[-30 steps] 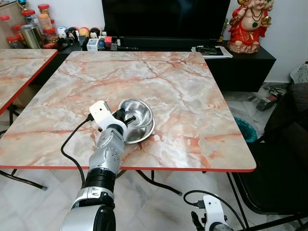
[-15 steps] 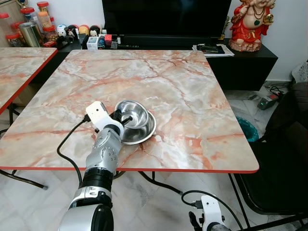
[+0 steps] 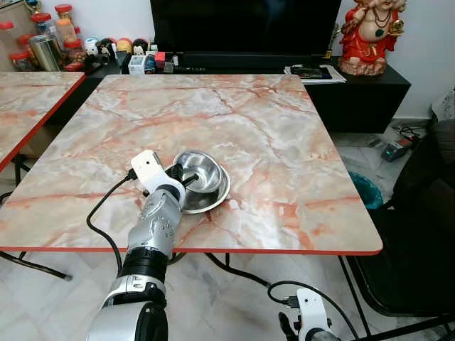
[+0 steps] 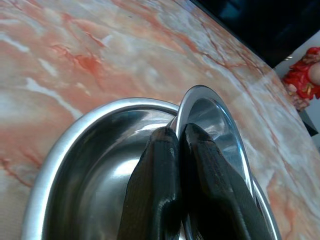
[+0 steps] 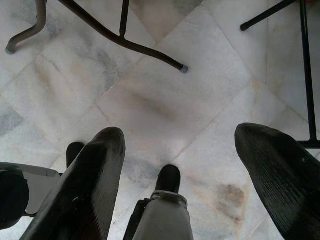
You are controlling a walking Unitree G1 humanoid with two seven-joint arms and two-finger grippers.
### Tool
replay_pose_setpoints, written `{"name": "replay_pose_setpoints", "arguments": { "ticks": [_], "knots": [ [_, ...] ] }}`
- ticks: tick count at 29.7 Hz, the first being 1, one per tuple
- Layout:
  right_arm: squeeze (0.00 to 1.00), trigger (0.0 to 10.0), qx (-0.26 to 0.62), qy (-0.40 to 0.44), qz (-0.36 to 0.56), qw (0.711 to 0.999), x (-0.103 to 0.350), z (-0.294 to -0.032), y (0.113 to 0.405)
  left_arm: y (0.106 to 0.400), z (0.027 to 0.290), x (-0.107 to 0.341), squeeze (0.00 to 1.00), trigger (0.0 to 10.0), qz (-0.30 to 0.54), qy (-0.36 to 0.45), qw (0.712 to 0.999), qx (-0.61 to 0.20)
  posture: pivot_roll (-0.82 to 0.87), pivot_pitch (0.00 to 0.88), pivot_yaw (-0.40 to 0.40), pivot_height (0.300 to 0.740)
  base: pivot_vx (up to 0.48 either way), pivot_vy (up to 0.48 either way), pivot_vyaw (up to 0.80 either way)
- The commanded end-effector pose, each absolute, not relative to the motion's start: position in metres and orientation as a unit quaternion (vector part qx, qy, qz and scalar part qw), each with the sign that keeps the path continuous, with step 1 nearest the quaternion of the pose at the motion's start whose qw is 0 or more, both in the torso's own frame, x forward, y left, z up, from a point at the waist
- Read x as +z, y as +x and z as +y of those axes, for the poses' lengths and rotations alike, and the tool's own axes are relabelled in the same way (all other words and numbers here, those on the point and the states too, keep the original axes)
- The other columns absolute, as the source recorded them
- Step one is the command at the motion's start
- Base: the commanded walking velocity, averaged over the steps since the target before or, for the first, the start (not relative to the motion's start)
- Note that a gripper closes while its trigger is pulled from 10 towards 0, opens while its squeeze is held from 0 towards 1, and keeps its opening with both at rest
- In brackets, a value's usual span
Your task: Setting the table
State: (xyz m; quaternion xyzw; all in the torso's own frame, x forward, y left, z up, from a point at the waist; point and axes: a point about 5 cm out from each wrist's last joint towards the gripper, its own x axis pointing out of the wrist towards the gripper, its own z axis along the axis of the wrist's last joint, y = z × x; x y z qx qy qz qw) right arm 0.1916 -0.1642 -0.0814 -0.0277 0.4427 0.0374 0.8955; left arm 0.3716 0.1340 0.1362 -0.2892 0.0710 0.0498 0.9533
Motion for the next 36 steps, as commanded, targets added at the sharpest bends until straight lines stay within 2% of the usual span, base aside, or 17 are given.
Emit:
{"name": "replay_pose_setpoints", "arguments": {
  "ticks": [1, 14, 15, 16, 17, 18, 23, 25, 34, 36],
  "knots": [
    [0.00, 10.0, 0.033, -0.026, 0.440, 0.897, -0.080, -0.165, 0.193, 0.375, 0.134, 0.140, 0.00, 10.0, 0.075, -0.277, 0.956, 0.051, 0.00, 0.000, 0.013, 0.740, 0.000, 0.000, 0.00],
    [0.00, 10.0, 0.034, -0.026, 0.438, 0.898, -0.079, -0.165, 0.196, 0.376, 0.130, 0.139, 0.00, 10.0, 0.093, -0.272, 0.957, 0.044, 0.00, 0.000, 0.015, 0.740, 0.000, 0.000, 0.00],
    [0.00, 10.0, 0.033, -0.025, 0.438, 0.898, -0.079, -0.165, 0.196, 0.376, 0.131, 0.139, 0.26, 10.0, 0.093, -0.271, 0.957, 0.045, 0.00, 0.000, 0.015, 0.740, 0.000, 0.000, 0.00],
    [0.00, 10.0, 0.033, -0.025, 0.438, 0.898, -0.079, -0.165, 0.196, 0.376, 0.131, 0.139, 0.26, 10.0, 0.093, -0.271, 0.957, 0.045, 0.00, 0.000, 0.015, 0.740, 0.000, 0.000, 0.00],
    [0.00, 10.0, 0.033, -0.025, 0.438, 0.898, -0.079, -0.165, 0.195, 0.377, 0.131, 0.139, 0.40, 10.0, 0.093, -0.271, 0.957, 0.046, 0.00, 0.000, 0.016, 0.740, 0.000, 0.000, 0.00],
    [0.00, 10.0, 0.033, -0.025, 0.438, 0.898, -0.079, -0.165, 0.196, 0.377, 0.132, 0.139, 1.00, 10.0, 0.093, -0.271, 0.957, 0.047, 0.00, 0.000, 0.016, 0.740, 0.000, 0.000, 0.00],
    [0.00, 10.0, 0.033, -0.024, 0.437, 0.898, -0.079, -0.164, 0.196, 0.377, 0.133, 0.141, 0.98, 10.0, 0.090, -0.272, 0.957, 0.048, 0.00, 0.000, 0.016, 0.740, 0.000, 0.000, 0.00],
    [0.00, 10.0, 0.033, -0.024, 0.437, 0.898, -0.079, -0.164, 0.196, 0.378, 0.134, 0.143, 0.00, 10.0, 0.088, -0.272, 0.957, 0.049, 0.00, 0.000, 0.016, 0.740, 0.000, 0.000, 0.00],
    [0.00, 10.0, 0.032, -0.024, 0.437, 0.898, -0.079, -0.164, 0.196, 0.381, 0.142, 0.158, 0.00, 10.0, 0.069, -0.260, 0.962, 0.044, 0.00, 0.000, 0.016, 0.740, 0.000, 0.000, 0.00],
    [0.00, 10.0, 0.033, -0.024, 0.438, 0.898, -0.079, -0.164, 0.196, 0.383, 0.147, 0.169, 0.00, 10.0, 0.055, -0.234, 0.970, 0.036, 0.00, 0.000, 0.016, 0.740, 0.000, 0.000, 0.00]
  ]
}}
